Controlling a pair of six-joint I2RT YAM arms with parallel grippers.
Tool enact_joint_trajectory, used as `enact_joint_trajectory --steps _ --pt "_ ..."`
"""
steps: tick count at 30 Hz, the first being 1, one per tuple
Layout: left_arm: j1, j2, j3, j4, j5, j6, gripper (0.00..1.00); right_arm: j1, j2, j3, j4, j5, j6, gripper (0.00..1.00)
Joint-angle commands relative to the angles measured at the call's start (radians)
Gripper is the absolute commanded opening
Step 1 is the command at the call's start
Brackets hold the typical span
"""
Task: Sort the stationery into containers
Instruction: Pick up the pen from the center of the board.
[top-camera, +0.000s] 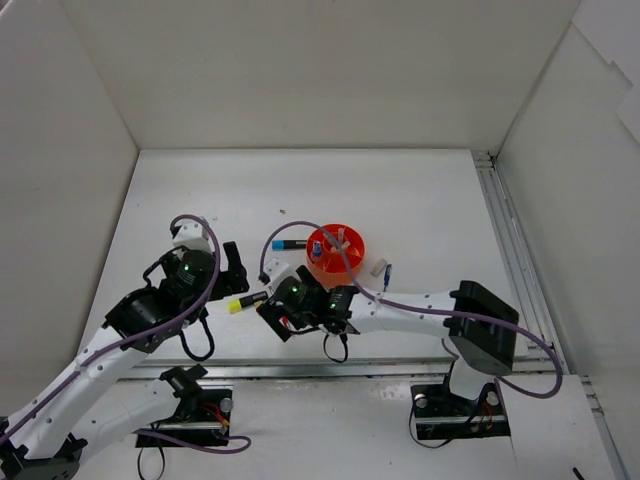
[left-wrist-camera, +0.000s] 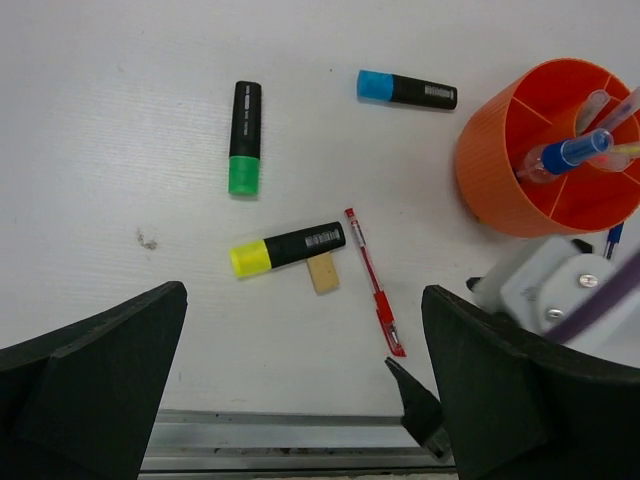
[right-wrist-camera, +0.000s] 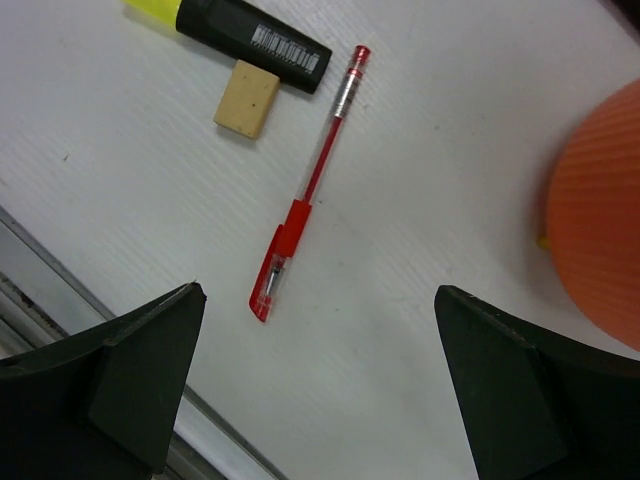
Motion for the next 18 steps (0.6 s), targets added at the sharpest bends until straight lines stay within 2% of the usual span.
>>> enact_joint_trajectory --steps 1,7,13,16,18 --pt "0.005 -0.024 -0.002 -0.041 -0.047 -0.058 1.0 0.017 0.102 0.086 0.075 0.001 -0.037 0.97" --pt "0.005 -0.073 -0.051 -0.006 -0.007 -0.046 1.0 0.017 0.224 0.132 0.081 -0.036 -0.028 0.88" --pt "0.005 -0.068 -0.049 -0.015 -0.022 -0.049 1.0 0.012 0.252 0.107 0.085 -0.03 0.009 0.73" --pt "0.005 -0.07 -0.053 -0.012 -0.025 -0.048 1.0 -0.002 0.242 0.087 0.091 -0.05 0.045 0.52" --pt "0.005 -0.067 -0.054 -0.012 -0.025 -0.049 1.0 -0.015 0.224 0.063 0.094 -0.067 0.07 0.46"
